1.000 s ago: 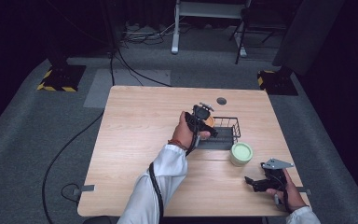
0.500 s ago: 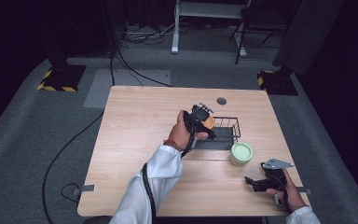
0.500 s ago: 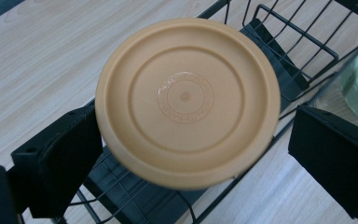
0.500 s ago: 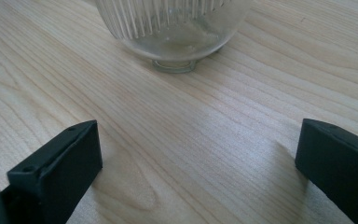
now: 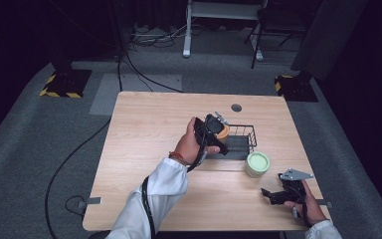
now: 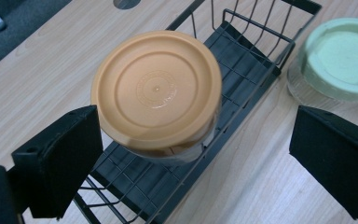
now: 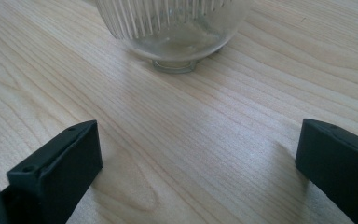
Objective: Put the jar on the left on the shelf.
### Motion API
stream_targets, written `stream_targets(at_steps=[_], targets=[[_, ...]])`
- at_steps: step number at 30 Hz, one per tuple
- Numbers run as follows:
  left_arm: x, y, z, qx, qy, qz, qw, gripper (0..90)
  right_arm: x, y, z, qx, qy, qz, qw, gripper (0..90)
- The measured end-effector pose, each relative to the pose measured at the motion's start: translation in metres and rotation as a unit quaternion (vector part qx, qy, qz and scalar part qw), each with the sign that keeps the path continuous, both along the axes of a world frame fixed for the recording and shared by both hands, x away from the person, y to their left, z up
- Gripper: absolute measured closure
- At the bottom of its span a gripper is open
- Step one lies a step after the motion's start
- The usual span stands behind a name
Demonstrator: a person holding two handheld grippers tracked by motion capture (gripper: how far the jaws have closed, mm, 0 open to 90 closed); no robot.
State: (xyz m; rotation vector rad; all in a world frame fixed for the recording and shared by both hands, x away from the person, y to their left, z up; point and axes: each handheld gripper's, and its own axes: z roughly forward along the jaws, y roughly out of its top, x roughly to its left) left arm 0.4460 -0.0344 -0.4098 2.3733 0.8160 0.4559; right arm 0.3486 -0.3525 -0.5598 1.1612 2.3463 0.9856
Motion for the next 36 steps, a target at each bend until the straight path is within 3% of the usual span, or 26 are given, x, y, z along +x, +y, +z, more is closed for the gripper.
stream_targets(at_steps=[20, 36], targets=[[-0.033, 0.021, 0.000, 0.032, -0.032, -0.030, 0.9985, 2.2, 0.000, 0.000, 0.000, 0.000, 0.000, 0.000, 1.0000, 0.3], [-0.056, 0.044, -0.018, 0.068, -0.041, -0.044, 0.9959, 2.2, 0.000, 0.000, 0.000, 0.000, 0.000, 0.000, 1.0000, 0.3]])
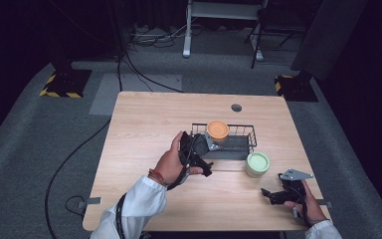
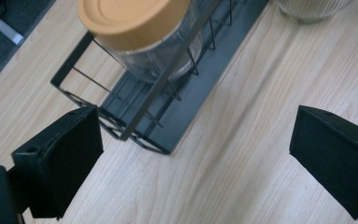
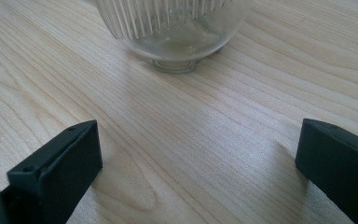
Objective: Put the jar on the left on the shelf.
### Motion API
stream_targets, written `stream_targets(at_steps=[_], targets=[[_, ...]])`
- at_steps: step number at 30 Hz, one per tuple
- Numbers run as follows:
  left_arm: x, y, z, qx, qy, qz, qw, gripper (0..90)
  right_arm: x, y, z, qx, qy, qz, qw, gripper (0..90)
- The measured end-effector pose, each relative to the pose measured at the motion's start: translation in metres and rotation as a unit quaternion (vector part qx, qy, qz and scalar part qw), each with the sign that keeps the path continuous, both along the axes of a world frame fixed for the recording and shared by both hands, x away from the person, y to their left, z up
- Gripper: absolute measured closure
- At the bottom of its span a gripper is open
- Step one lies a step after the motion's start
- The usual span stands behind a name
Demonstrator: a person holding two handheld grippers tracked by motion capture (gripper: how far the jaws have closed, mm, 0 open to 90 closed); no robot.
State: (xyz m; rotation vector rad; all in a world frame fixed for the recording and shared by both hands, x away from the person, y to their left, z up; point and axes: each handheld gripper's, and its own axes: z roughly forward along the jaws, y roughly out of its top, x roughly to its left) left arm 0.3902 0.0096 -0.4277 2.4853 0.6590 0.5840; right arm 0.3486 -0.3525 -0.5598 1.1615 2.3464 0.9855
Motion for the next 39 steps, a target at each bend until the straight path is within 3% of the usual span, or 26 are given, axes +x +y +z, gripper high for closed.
stream_targets(at_steps=[11, 25, 33, 39], targets=[[-0.007, 0.017, -0.014, 0.007, 0.005, 0.003, 1.0000, 2.2, 0.000, 0.000, 0.000, 0.000, 0.000, 0.000, 1.0000, 0.3], [-0.019, 0.031, -0.039, 0.050, 0.006, -0.009, 0.9987, 3.1, 0.000, 0.000, 0.000, 0.000, 0.000, 0.000, 1.0000, 0.3], [-0.025, 0.051, -0.052, 0.047, 0.020, -0.003, 0.9987, 3.4, 0.000, 0.000, 0.000, 0.000, 0.000, 0.000, 1.0000, 0.3], [-0.031, 0.071, -0.066, 0.044, 0.023, 0.018, 0.9986, 4.0, 0.000, 0.000, 0.000, 0.000, 0.000, 0.000, 1.0000, 0.3]])
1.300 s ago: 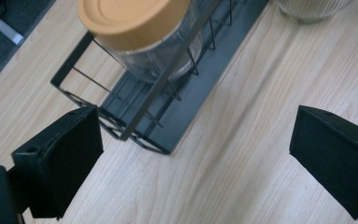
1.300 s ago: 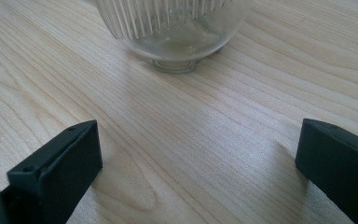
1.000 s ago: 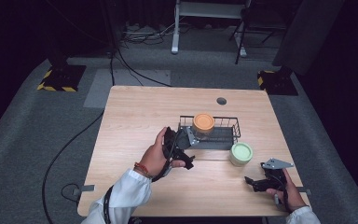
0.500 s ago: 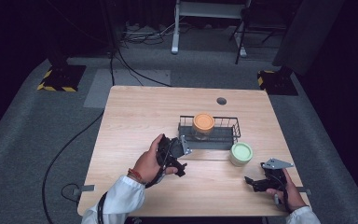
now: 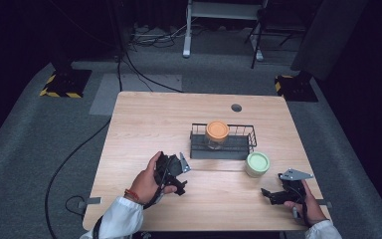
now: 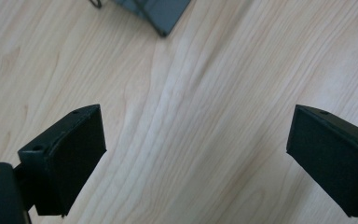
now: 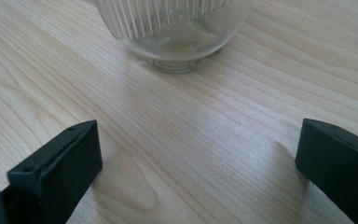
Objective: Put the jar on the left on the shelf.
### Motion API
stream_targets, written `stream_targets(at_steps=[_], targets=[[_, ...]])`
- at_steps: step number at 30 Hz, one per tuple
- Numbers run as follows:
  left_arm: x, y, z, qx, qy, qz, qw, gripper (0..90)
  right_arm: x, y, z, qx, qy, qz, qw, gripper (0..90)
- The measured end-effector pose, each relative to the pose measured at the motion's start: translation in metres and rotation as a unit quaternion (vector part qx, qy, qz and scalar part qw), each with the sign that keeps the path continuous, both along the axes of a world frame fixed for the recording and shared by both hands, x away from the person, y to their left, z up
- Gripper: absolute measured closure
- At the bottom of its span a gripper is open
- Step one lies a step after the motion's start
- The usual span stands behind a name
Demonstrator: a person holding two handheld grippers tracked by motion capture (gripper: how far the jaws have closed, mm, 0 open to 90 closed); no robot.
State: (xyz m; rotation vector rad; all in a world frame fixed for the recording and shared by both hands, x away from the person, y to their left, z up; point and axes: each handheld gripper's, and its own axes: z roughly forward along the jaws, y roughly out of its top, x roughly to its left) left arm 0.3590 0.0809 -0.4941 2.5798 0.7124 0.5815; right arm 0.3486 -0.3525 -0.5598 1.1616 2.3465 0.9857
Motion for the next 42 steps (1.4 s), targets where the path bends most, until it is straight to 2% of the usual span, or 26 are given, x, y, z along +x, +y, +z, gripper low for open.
stream_targets(at_steps=[3, 6, 9, 18, 27, 31, 34, 38, 42], targets=[[-0.003, 0.011, -0.006, 0.002, 0.003, 0.008, 1.0000, 3.7, 0.000, 0.000, 0.000, 0.000, 0.000, 0.000, 1.0000, 0.3], [-0.005, 0.021, -0.012, -0.009, 0.014, 0.019, 0.9997, 3.6, 0.000, 0.000, 0.000, 0.000, 0.000, 0.000, 1.0000, 0.3], [-0.007, 0.030, -0.015, -0.021, 0.014, 0.028, 0.9993, 3.6, 0.000, 0.000, 0.000, 0.000, 0.000, 0.000, 1.0000, 0.3], [-0.014, 0.054, -0.023, -0.057, 0.025, 0.054, 0.9966, 3.5, 0.000, 0.000, 0.000, 0.000, 0.000, 0.000, 1.0000, 0.3], [-0.021, 0.070, -0.036, -0.071, 0.038, 0.074, 0.9940, 3.4, 0.000, 0.000, 0.000, 0.000, 0.000, 0.000, 1.0000, 0.3], [-0.024, 0.076, -0.041, -0.088, 0.046, 0.086, 0.9913, 3.4, 0.000, 0.000, 0.000, 0.000, 0.000, 0.000, 1.0000, 0.3], [-0.026, 0.079, -0.044, -0.093, 0.048, 0.091, 0.9904, 3.3, 0.000, 0.000, 0.000, 0.000, 0.000, 0.000, 1.0000, 0.3], [-0.029, 0.085, -0.048, -0.109, 0.053, 0.103, 0.9872, 3.0, 0.000, 0.000, 0.000, 0.000, 0.000, 0.000, 1.0000, 0.3], [-0.032, 0.091, -0.051, -0.132, 0.061, 0.121, 0.9820, 2.7, 0.000, 0.000, 0.000, 0.000, 0.000, 0.000, 1.0000, 0.3]])
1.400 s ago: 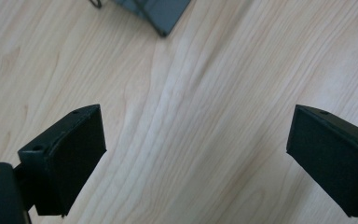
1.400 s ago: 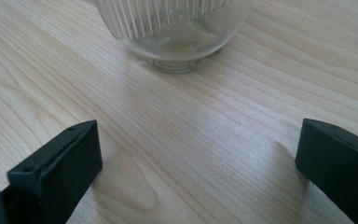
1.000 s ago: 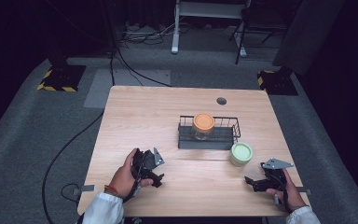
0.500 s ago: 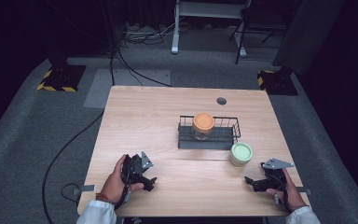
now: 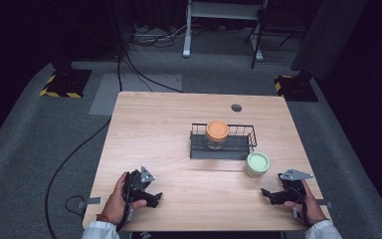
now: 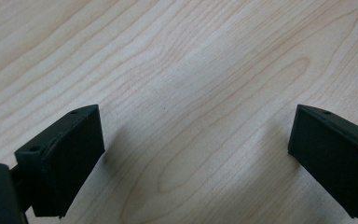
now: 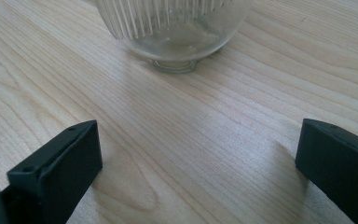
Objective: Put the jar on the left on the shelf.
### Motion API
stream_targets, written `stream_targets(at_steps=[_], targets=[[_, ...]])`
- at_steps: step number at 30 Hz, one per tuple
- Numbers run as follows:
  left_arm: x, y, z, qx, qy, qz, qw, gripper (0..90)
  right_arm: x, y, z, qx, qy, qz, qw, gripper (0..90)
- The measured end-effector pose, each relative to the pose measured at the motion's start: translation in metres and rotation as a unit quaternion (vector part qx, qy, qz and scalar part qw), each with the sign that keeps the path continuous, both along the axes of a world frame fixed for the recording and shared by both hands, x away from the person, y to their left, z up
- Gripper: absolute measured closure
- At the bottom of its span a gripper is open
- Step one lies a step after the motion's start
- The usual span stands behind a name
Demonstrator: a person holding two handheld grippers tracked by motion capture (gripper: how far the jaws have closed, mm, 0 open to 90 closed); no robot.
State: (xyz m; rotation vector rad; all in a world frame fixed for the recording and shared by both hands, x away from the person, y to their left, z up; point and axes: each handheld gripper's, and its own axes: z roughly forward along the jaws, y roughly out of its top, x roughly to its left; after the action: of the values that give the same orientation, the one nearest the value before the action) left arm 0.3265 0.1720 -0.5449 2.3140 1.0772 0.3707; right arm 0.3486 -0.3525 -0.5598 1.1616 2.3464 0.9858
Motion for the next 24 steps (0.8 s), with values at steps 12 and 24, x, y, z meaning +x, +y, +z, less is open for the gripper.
stream_targets(at_steps=[12, 24], targets=[[-0.014, 0.016, -0.010, -0.040, -0.039, 0.021, 0.9982, 0.0, 0.000, 0.000, 0.000, 0.000, 0.000, 0.000, 1.0000, 0.3], [-0.014, 0.017, -0.010, -0.042, -0.039, 0.019, 0.9982, 0.0, 0.000, 0.000, 0.000, 0.000, 0.000, -0.001, 1.0000, 0.2]])
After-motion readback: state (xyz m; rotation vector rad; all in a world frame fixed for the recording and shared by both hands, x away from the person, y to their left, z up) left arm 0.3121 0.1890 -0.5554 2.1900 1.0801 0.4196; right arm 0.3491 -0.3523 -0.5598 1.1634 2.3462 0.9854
